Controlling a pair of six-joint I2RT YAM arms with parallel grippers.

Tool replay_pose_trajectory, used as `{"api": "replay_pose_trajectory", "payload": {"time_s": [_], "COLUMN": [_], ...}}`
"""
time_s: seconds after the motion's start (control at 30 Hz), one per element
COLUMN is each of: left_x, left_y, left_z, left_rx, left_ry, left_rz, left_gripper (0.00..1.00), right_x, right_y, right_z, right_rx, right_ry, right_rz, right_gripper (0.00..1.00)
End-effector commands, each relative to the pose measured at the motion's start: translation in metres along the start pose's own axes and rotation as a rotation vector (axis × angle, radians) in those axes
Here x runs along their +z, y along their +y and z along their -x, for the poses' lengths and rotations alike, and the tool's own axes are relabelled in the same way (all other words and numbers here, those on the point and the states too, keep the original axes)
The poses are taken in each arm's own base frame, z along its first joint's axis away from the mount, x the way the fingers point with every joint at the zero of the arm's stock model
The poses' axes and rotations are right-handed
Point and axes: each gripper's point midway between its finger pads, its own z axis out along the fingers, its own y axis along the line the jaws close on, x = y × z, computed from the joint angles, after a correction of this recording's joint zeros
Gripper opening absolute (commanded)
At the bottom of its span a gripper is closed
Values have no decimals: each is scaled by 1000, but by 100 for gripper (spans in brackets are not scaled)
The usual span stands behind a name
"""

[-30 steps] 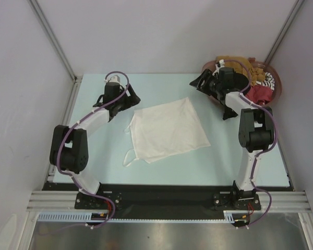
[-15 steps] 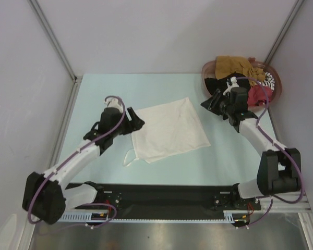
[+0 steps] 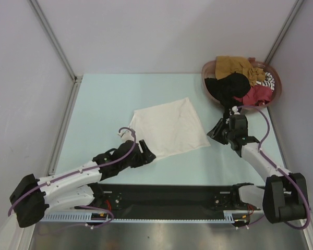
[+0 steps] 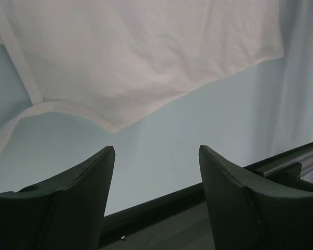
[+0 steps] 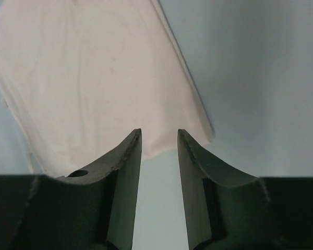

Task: Fold and stack the tank tops

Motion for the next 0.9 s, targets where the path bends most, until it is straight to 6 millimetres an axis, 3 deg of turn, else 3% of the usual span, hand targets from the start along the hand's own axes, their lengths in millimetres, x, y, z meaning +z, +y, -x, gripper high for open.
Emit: {"api": "replay_pose_trajectory", "payload": {"time_s": [0.0,0.1,0.23,0.4,0.67,0.8,0.87], "left_x": [4,5,3,5,6,2,0], "left_y": [18,26,32,40,50,59,62], "left_z": [-4,-7,-4,-7,-5,8,17], "left_rx": [-99,-147,-179,-220,-248,-247,-248], "left_ry": [-40,-46,-71,-73,-99,-139,-150], "left_rz": [76,91,121,157,195,236,240], "left_gripper": [72,73,75,76,79,79,79], "right_x": [-7,-9,-7,5,23,29,31], "right_y": [-17,-24,-33,-34,-29,-30,-31], "right_z": [-1,-14,-24,-38,-31,-32,-35], "right_rx": [36,92,157,234,265,263,259], "right_ry": [-65,-75,-108,-82,-98,-88,-81], "right_rz": [-82,-86,-114,-102,-89,-101,-110], "right_gripper": [39,54,39,42,45,40,31]}}
